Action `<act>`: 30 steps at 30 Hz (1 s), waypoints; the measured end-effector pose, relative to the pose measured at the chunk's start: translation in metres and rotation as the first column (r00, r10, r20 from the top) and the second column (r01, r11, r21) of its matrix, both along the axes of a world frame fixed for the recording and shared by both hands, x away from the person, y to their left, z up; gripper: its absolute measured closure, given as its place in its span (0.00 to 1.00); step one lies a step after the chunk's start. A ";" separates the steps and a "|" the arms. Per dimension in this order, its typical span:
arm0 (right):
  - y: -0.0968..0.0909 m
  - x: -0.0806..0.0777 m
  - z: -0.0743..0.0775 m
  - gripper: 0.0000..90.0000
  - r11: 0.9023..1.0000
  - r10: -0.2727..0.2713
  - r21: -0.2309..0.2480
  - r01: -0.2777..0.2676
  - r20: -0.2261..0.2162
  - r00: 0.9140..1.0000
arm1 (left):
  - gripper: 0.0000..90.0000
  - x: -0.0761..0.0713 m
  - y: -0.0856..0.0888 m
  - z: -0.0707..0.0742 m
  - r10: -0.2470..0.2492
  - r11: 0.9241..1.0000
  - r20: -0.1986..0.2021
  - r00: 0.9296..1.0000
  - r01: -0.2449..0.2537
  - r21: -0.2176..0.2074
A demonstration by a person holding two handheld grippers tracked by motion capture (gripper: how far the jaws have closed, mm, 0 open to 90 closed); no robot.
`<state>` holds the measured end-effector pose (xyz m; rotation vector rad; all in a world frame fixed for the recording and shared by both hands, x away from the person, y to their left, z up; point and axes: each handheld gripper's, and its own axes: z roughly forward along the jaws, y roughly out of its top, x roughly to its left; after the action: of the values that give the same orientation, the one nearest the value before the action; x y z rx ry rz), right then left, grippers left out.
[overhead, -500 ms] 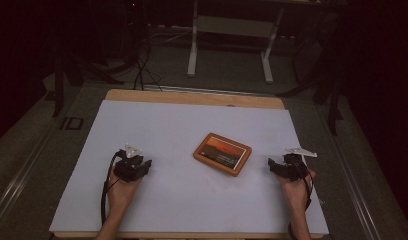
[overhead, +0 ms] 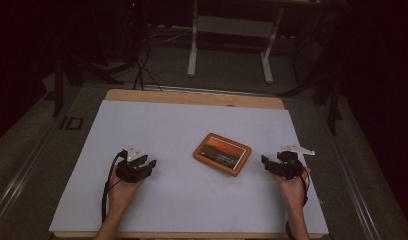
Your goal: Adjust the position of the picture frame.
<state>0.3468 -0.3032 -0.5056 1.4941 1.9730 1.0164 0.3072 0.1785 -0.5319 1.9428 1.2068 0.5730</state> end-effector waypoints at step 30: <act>0.066 -0.014 0.033 1.00 0.949 0.290 0.105 -0.296 0.067 0.955 | 0.99 0.008 -0.028 0.011 -0.178 0.984 0.020 0.984 0.178 -0.030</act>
<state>0.3332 -0.2370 -0.4722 1.2381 2.1761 1.2961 0.3149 0.1504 -0.5205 1.9902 1.0125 0.4737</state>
